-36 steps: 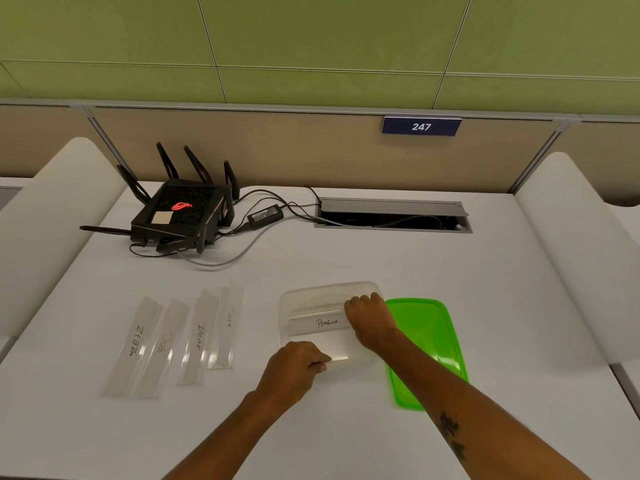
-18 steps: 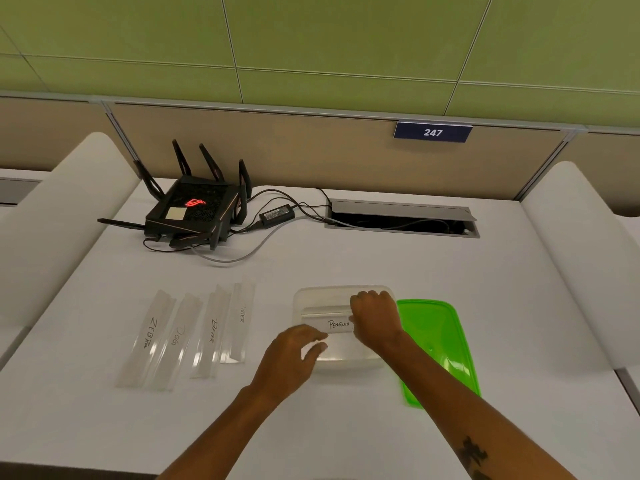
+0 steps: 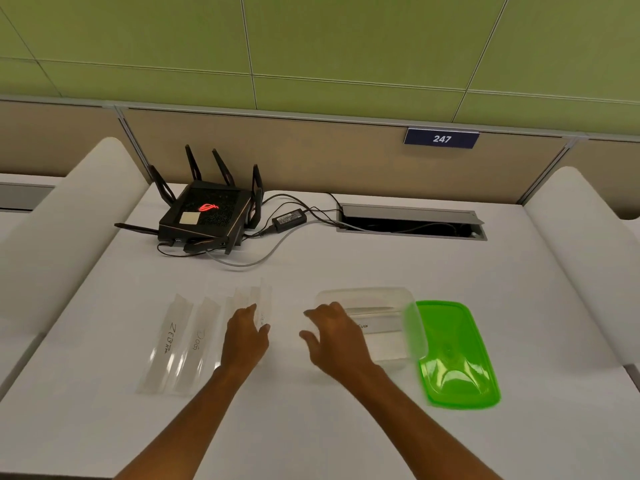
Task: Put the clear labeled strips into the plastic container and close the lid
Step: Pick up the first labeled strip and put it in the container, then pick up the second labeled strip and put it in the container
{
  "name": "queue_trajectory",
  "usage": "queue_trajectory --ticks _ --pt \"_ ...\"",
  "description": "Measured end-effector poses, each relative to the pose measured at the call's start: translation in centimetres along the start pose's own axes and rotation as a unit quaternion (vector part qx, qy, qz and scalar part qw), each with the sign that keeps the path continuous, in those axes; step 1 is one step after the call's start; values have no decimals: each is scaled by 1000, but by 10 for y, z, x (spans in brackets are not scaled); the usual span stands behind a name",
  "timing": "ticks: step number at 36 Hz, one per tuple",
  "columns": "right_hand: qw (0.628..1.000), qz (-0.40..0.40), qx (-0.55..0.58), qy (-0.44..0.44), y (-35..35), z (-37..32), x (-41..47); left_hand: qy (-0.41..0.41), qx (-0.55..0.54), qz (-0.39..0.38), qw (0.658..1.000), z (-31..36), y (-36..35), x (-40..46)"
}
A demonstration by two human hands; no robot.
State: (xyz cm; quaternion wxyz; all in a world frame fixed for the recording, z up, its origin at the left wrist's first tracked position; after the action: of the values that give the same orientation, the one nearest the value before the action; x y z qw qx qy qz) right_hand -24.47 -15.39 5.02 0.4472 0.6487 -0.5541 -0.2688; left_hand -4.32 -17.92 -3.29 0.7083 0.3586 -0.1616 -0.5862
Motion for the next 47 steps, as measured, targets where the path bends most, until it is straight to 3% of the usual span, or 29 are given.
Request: queue_trajectory --ticks 15,29,36,47 --pt "991 -55 92 -84 -53 -25 -27 22 -10 3 1000 -2 3 9" --pt "968 -9 182 -173 -45 -19 -3 7 -159 65 985 45 31 -12" --pt "960 -18 211 -183 -24 -8 19 53 -284 33 957 77 35 -19" --pt "960 57 247 -120 34 5 33 68 -428 -92 897 123 20 -39"
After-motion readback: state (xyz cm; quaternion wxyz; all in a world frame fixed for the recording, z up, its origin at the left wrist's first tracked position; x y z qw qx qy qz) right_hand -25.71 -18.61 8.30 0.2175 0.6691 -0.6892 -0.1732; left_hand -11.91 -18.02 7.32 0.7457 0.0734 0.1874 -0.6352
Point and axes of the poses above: each hand's wrist, its own x-axis towards the middle knuckle, its own y-axis out of the back of the hand, z = x × y, the point moved 4 cm from there along x, towards the middle knuckle, and after that the axes turned 1 degree about z, right-handed, at the moved point
